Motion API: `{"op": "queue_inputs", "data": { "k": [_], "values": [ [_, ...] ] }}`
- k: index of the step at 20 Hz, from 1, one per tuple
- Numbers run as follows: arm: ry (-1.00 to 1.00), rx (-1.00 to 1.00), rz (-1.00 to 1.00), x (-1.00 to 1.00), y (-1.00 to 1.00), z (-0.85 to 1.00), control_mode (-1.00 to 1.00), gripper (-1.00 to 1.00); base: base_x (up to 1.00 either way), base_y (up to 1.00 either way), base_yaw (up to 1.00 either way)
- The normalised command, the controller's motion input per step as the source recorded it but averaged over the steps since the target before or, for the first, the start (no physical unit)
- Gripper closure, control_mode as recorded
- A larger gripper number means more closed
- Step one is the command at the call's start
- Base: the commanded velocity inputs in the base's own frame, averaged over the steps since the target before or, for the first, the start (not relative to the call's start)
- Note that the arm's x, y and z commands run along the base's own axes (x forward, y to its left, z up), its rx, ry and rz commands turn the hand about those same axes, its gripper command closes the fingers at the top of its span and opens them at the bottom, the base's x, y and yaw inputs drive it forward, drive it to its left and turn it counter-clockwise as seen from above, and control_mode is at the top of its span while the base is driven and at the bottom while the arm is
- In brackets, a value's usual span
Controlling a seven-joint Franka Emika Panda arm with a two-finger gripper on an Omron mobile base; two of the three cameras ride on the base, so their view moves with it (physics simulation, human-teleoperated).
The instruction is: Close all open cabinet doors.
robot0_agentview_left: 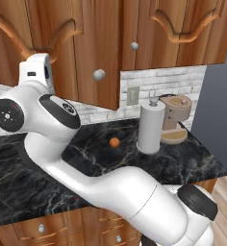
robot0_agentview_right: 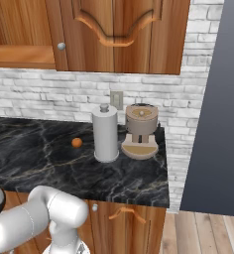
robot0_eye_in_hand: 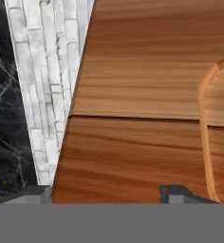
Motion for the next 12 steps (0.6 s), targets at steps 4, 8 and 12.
{"op": "queue_inputs", "data": {
  "k": [4,8,12],
  "values": [
    [0.03,-0.04,0.05,0.91,-0.24,0.00,-1.00,-1.00,0.00,0.00,0.00],
    [0.04,-0.02,0.08,0.93,-0.27,0.00,-1.00,-1.00,0.00,0.00,0.00],
    [0.05,-0.02,0.08,0.96,-0.22,-0.04,-1.00,-1.00,0.00,0.00,0.00]
  ]
}}
